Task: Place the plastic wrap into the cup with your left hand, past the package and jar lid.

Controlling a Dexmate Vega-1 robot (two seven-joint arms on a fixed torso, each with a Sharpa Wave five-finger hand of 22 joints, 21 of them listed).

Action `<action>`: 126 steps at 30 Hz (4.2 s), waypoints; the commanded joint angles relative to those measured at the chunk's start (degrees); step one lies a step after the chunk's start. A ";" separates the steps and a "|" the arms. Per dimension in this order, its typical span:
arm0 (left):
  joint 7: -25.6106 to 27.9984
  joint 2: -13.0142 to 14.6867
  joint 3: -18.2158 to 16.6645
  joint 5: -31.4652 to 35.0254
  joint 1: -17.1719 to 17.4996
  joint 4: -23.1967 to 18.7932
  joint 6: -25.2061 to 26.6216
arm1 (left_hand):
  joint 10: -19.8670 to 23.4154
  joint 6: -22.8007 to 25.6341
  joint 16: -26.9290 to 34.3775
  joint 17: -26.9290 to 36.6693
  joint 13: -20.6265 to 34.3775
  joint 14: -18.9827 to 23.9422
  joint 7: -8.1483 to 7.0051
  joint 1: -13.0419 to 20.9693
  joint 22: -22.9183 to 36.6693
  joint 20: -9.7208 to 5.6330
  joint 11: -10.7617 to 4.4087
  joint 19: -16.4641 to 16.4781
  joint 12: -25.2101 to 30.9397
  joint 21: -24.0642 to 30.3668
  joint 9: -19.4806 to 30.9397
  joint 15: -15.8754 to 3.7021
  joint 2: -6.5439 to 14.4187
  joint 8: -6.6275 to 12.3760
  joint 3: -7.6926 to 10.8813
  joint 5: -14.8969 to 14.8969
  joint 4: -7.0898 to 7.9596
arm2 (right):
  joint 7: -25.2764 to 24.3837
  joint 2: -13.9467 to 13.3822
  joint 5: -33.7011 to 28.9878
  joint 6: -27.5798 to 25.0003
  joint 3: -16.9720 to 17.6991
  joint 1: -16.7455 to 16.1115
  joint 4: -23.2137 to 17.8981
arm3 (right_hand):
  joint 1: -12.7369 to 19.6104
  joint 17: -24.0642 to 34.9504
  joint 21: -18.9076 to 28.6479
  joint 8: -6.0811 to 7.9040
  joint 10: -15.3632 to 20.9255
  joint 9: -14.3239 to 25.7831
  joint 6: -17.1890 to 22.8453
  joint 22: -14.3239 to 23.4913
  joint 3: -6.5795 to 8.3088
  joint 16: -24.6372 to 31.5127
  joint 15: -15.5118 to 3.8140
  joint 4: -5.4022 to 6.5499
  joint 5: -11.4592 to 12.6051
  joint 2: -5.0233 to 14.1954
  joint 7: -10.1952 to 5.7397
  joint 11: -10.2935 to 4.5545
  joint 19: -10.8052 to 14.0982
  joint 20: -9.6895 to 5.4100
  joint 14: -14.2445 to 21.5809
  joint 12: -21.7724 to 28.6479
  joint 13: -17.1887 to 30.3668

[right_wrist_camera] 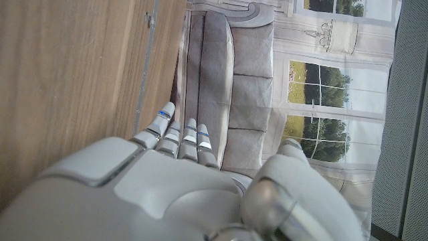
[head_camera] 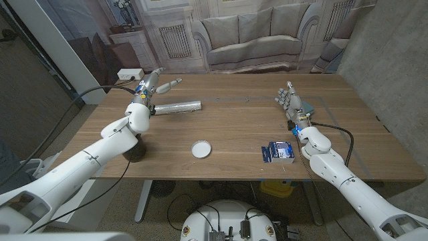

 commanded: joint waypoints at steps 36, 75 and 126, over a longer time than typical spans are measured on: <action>-7.27 2.70 4.69 9.29 -1.50 -5.98 12.40 | 0.50 0.96 -0.66 0.06 0.13 0.41 -0.75 1.59 0.04 -1.90 -0.59 -0.31 -0.97 -0.64 0.29 -1.85 -0.72 -0.78 -0.45 1.21 -1.07 | -0.86 -1.77 1.21 -0.15 1.80 -3.02 -4.58 | -0.16 0.10 -1.10 0.03 0.74 0.16 0.48 0.22 -0.36 -0.02 0.22 0.01 -0.07 0.60 0.13 0.02 0.59 -0.65 0.44 0.09 0.06; -20.97 2.48 13.80 18.65 -9.97 -4.40 19.40 | -0.23 0.54 -0.84 -0.11 0.12 0.45 -2.01 9.29 -0.09 -3.96 -2.29 2.92 -1.81 -0.36 0.38 -3.01 -5.21 -1.72 -1.92 2.75 -6.05 | -3.31 -4.62 1.93 0.94 6.26 -8.48 -10.76 | -0.63 0.13 -2.09 0.00 0.96 0.16 0.60 0.25 -0.78 -0.05 0.26 0.11 -0.15 0.62 0.10 0.02 0.97 -0.57 0.55 0.07 0.06; -39.15 -0.17 21.87 30.24 -18.72 2.49 21.85 | 5.37 5.15 0.04 0.24 0.22 5.65 -3.67 12.83 0.29 -3.64 -4.13 8.16 -0.79 0.82 0.46 -4.49 -5.23 -1.00 -3.47 3.95 -7.39 | -3.89 -5.21 2.67 -1.63 6.49 -7.83 -11.43 | -0.91 0.12 -3.19 -0.05 1.14 0.16 0.65 0.31 -1.13 -0.06 0.30 0.11 -0.17 0.79 0.12 0.18 1.40 -0.61 0.75 0.04 0.07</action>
